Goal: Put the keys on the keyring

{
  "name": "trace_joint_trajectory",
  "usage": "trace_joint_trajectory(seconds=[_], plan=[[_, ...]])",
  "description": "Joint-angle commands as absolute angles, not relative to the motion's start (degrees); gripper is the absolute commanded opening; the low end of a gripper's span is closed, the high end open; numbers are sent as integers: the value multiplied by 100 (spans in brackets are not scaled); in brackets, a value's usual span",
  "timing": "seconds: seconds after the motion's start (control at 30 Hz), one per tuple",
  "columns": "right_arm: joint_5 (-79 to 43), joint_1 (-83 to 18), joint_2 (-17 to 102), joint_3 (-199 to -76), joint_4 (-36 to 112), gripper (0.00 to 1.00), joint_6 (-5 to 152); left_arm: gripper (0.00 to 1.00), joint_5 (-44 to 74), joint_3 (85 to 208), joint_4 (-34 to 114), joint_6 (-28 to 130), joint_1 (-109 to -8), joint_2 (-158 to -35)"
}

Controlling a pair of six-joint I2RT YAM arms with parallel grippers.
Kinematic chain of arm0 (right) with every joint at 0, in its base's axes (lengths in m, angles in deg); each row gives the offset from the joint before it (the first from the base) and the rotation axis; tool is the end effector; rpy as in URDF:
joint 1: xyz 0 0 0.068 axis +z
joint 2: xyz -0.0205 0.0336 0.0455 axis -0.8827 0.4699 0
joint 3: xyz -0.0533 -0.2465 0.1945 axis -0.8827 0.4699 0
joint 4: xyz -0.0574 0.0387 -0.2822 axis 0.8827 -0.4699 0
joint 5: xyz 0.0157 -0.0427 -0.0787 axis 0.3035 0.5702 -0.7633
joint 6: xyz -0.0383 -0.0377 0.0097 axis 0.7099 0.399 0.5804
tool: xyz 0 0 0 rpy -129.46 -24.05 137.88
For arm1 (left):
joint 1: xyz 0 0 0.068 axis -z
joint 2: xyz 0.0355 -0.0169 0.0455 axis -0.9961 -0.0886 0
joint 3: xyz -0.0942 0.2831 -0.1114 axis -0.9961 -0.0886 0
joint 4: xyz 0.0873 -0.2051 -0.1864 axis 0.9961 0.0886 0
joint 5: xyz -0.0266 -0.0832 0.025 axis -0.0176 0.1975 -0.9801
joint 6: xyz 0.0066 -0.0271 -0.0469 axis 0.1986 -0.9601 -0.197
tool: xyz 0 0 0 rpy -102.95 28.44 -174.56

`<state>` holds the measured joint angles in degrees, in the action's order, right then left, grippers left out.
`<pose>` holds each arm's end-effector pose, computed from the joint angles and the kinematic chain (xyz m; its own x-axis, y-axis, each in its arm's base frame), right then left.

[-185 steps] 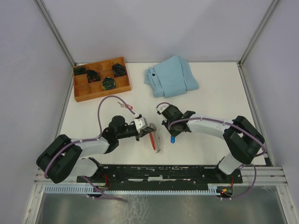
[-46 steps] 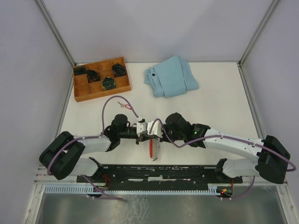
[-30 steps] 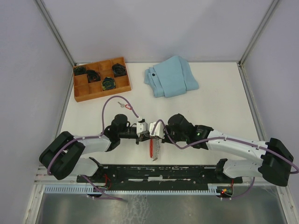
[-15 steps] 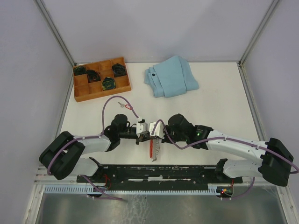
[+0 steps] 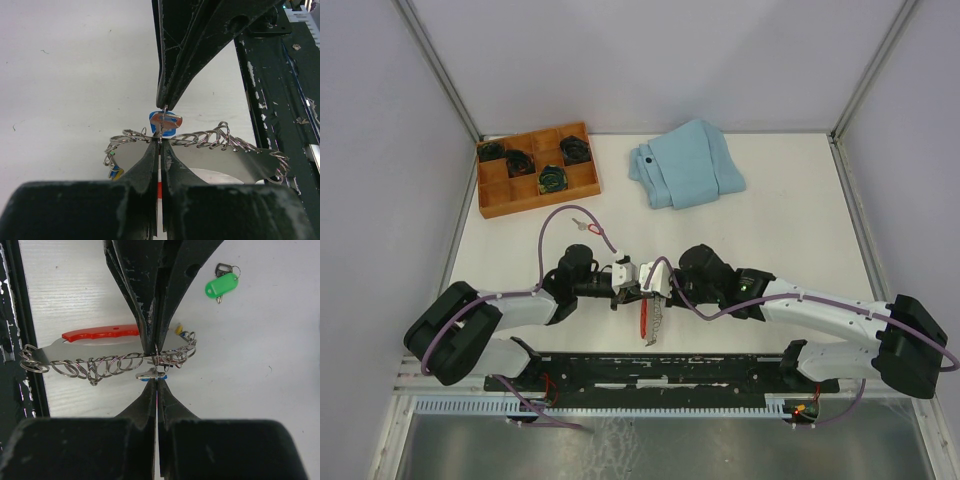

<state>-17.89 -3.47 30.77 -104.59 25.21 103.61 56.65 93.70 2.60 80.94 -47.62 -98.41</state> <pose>0.1353 0.2309 0.2611 0.0421 -0.6791 -0.7328 -0.9617 0.1713 -0.2141 0.1743 -0.1680 0.1825 0.0677 0.2065 -0.9761 0.9976 0.0028 0.0697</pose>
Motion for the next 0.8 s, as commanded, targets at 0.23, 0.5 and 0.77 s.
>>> trace_joint_trajectory(seconds=[0.23, 0.5, 0.77], plan=[[-1700, -314, 3083, -10463, 2857, 1, 10286, 3, 5975, 9504, -120, 8351, -4767, -9857], [-1612, -312, 3089, -10476, 2871, 1, 10266, 3, 5999, 9520, -119, 8336, -4766, -9872], [-1470, -311, 3177, -10502, 2962, 1, 10251, 3, 6098, 9539, -159, 8309, -4765, -9894]])
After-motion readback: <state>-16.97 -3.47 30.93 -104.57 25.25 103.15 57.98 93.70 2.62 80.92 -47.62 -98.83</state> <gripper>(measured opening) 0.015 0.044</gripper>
